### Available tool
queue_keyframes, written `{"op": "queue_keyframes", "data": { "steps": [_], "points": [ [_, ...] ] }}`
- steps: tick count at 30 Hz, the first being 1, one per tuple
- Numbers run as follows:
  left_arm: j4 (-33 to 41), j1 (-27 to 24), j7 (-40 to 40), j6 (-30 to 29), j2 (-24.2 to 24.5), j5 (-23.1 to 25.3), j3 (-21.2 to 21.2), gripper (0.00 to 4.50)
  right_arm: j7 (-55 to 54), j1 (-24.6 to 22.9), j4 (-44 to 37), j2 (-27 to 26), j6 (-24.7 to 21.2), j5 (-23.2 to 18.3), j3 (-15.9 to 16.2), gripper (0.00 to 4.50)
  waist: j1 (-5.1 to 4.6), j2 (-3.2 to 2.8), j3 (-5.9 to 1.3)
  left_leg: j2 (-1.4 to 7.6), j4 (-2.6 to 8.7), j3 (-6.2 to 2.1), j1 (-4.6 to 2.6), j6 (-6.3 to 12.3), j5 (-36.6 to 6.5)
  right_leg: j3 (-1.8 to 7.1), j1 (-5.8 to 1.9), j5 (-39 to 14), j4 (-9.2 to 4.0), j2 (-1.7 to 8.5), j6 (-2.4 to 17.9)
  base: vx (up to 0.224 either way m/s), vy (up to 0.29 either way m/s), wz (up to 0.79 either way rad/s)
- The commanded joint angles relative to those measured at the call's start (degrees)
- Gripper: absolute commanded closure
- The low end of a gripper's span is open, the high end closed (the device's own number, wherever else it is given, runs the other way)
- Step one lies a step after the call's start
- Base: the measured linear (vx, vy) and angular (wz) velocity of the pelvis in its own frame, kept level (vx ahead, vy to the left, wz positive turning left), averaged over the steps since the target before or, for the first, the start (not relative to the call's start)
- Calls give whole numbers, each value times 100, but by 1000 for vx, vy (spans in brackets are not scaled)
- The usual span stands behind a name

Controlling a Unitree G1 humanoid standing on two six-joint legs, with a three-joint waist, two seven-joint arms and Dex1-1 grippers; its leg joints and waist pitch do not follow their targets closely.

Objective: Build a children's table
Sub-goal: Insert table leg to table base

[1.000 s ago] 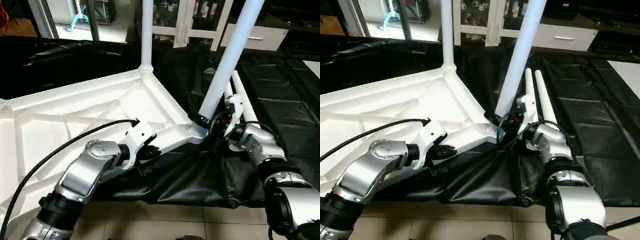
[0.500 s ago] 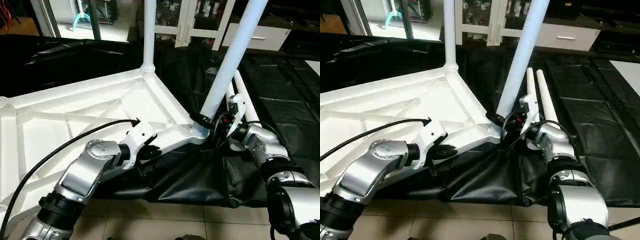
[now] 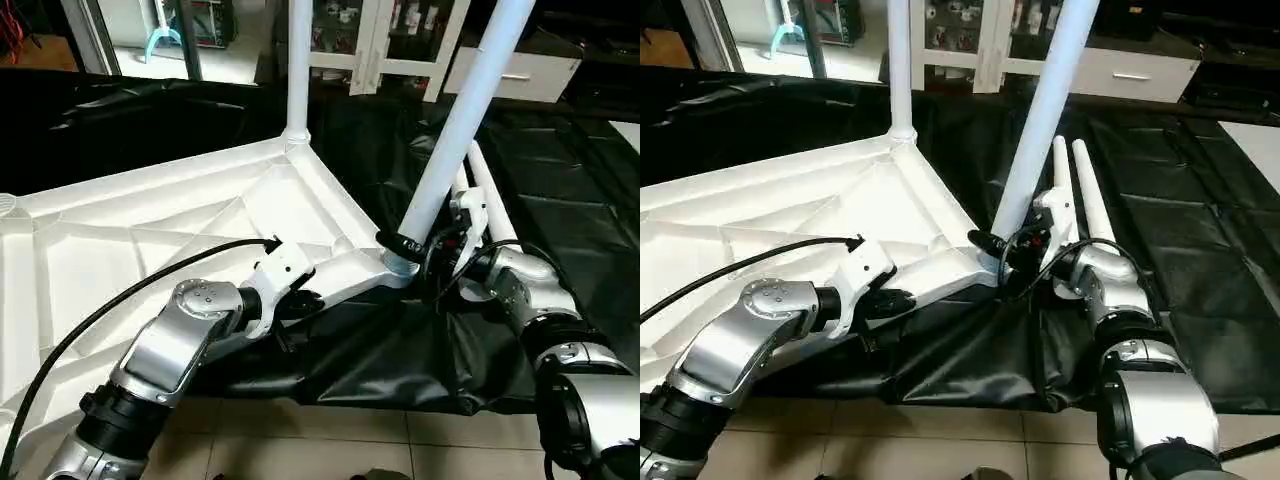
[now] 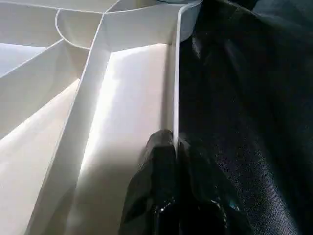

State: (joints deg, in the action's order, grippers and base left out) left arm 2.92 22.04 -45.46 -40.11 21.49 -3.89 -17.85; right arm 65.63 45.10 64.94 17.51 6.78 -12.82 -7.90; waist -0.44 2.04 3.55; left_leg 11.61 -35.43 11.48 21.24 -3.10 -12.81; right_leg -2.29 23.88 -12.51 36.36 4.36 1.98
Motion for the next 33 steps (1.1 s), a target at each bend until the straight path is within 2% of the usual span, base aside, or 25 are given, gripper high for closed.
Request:
{"op": "queue_keyframes", "data": {
  "steps": [1, 9, 10, 13, 17, 19, 23, 24, 26, 33],
  "points": [
    [14, 37, -45, 39, 5, -59, -67, 450, 153, 97, -124, 136, -76, 6, 1, 113, 14, -20, -391, 193, 294, -66, -86, 1301, 725, 191, -346, 1072, -217, 308, 2019, 0, 0, 0],
    [94, -12, -201, 80, 100, -118, -127, 450, 280, 237, 3, 347, -573, -279, -291, 113, 23, -11, -393, 186, 282, -66, -78, 1343, 760, 187, -349, 1081, -210, 300, 2033, 0, 0, 0],
    [91, -11, -210, 88, 102, -121, -131, 450, 294, 232, 14, 364, -596, -282, -293, 113, 26, -37, -402, 189, 278, -65, -82, 1310, 653, 187, -352, 953, -219, 310, 2036, 0, 0, 0],
    [73, -14, -227, 115, 106, -124, -142, 450, 392, 183, 8, 396, -635, -265, -271, 113, 30, -26, -389, 198, 282, -58, -78, 1238, 532, 186, -338, 810, -232, 309, 2025, 0, 0, 0],
    [79, -16, -231, 122, 125, -139, -158, 450, 597, 135, -86, 372, -775, -256, -224, 113, 49, -50, -392, 202, 285, -58, -88, 1147, 415, 185, -335, 694, -236, 302, 2014, 0, 0, 0],
    [87, -23, -237, 122, 134, -141, -163, 450, 685, 122, -113, 345, -838, -233, -174, 113, 60, -40, -391, 201, 283, -55, -84, 1101, 379, 189, -334, 711, -235, 303, 2011, 0, 0, 0],
    [111, -24, -252, 107, 145, -144, -173, 450, 594, 121, -56, 327, -729, -92, -55, 113, 70, -41, -381, 204, 290, -57, -81, 1015, 271, 188, -329, 558, -244, 311, 1980, 0, 0, 0],
    [113, -35, -259, 116, 149, -137, -172, 450, 474, 121, -16, 323, -644, -12, -19, 113, 71, -23, -397, 203, 287, -56, -83, 968, 242, 187, -336, 515, -244, 314, 1966, 0, 0, 0],
    [114, -38, -252, 120, 153, -133, -171, 450, 436, 126, 2, 325, -638, 5, -21, 113, 72, -36, -393, 199, 291, -57, -82, 930, 248, 192, -333, 547, -242, 309, 1955, 0, 0, 0],
    [129, -60, -251, 116, 183, -144, -170, 450, 481, 111, -11, 395, -662, -11, -42, 113, 73, -29, -413, 190, 272, -54, -71, 1033, 370, 193, -341, 746, -220, 309, 1984, 0, 0, 0]
  ]
}}
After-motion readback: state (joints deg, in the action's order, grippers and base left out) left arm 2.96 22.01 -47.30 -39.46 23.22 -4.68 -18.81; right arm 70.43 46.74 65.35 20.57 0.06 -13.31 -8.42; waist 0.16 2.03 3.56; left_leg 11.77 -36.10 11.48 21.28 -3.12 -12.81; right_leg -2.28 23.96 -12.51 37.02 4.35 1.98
